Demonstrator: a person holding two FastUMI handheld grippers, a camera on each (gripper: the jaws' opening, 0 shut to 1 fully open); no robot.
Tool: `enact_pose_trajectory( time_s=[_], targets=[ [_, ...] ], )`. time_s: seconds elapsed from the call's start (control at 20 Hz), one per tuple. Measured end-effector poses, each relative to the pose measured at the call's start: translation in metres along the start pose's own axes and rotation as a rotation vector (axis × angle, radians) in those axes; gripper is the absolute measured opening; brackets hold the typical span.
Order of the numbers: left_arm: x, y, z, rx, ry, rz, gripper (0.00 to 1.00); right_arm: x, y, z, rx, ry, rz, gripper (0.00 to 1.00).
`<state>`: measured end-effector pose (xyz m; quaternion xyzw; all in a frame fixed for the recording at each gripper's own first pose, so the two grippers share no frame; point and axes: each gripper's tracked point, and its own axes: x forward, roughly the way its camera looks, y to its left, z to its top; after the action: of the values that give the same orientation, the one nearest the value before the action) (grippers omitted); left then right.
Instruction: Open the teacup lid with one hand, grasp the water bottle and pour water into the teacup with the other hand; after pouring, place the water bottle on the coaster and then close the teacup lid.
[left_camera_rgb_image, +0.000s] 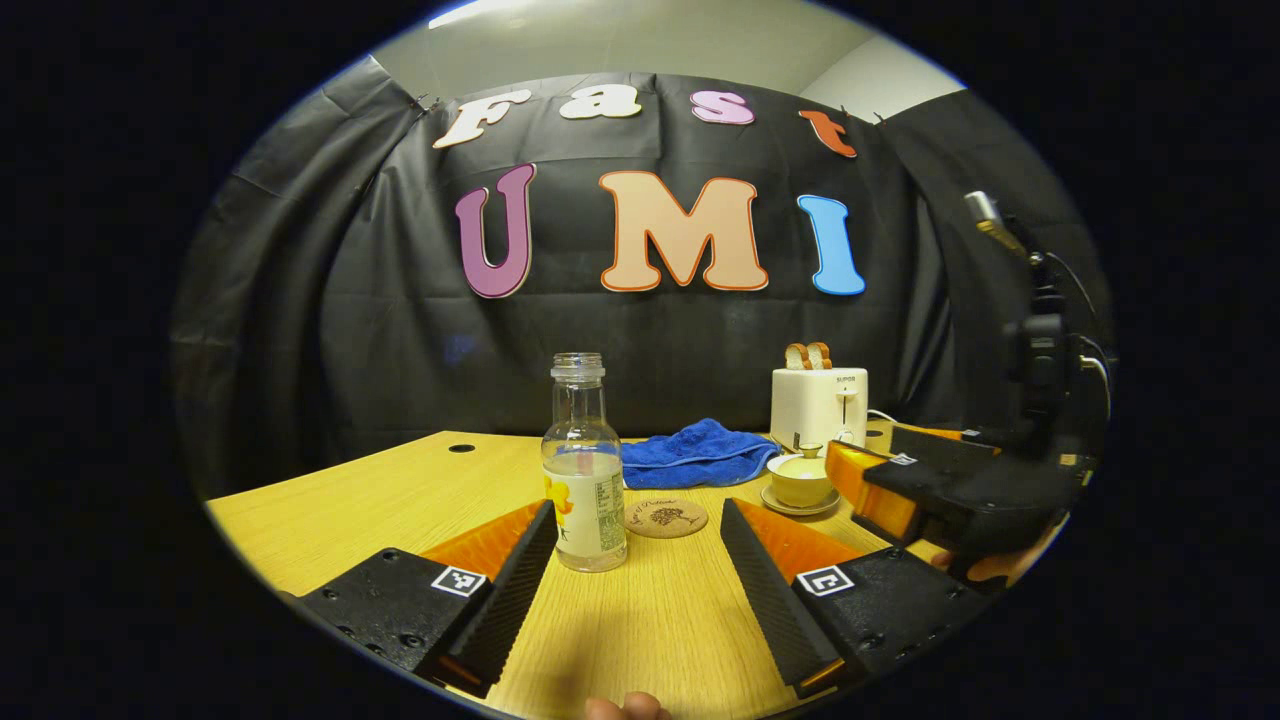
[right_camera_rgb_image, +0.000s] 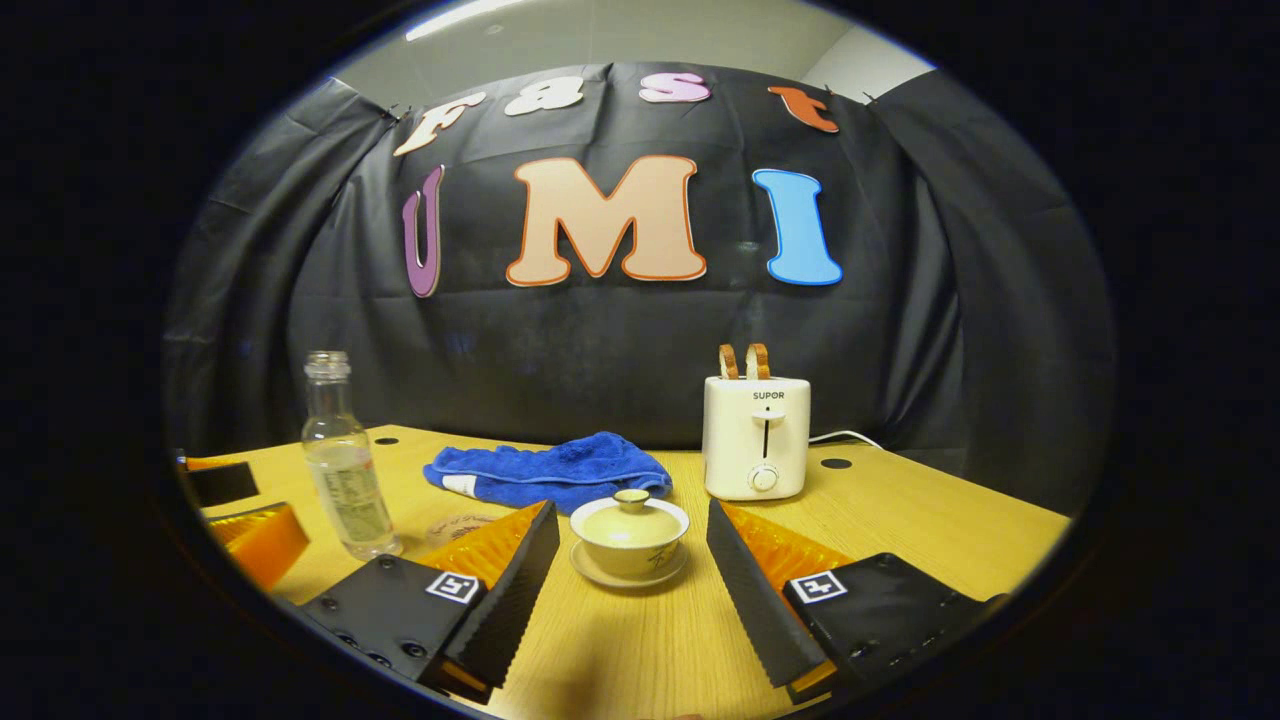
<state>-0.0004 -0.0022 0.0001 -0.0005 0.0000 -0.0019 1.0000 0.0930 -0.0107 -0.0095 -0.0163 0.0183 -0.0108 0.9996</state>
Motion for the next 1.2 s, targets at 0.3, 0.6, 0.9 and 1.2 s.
enact_pose_trajectory(
  time_s=[0.3,0.6,0.9,1.2],
  targets=[
    [0.000,0.000,0.000,0.000,0.001,0.000,0.96,0.062,0.000,-0.006,0.001,0.050,0.005,0.96],
    [0.000,0.000,0.000,0.000,0.000,0.000,0.96,0.098,0.011,-0.013,-0.006,0.100,0.054,0.96],
    [0.000,0.000,-0.001,0.000,0.001,0.000,0.97,0.104,0.012,-0.013,0.006,0.115,0.065,0.82],
    [0.000,0.000,0.000,-0.001,0.001,0.000,0.96,0.108,0.011,-0.018,-0.015,0.141,0.055,0.53]
  ],
)
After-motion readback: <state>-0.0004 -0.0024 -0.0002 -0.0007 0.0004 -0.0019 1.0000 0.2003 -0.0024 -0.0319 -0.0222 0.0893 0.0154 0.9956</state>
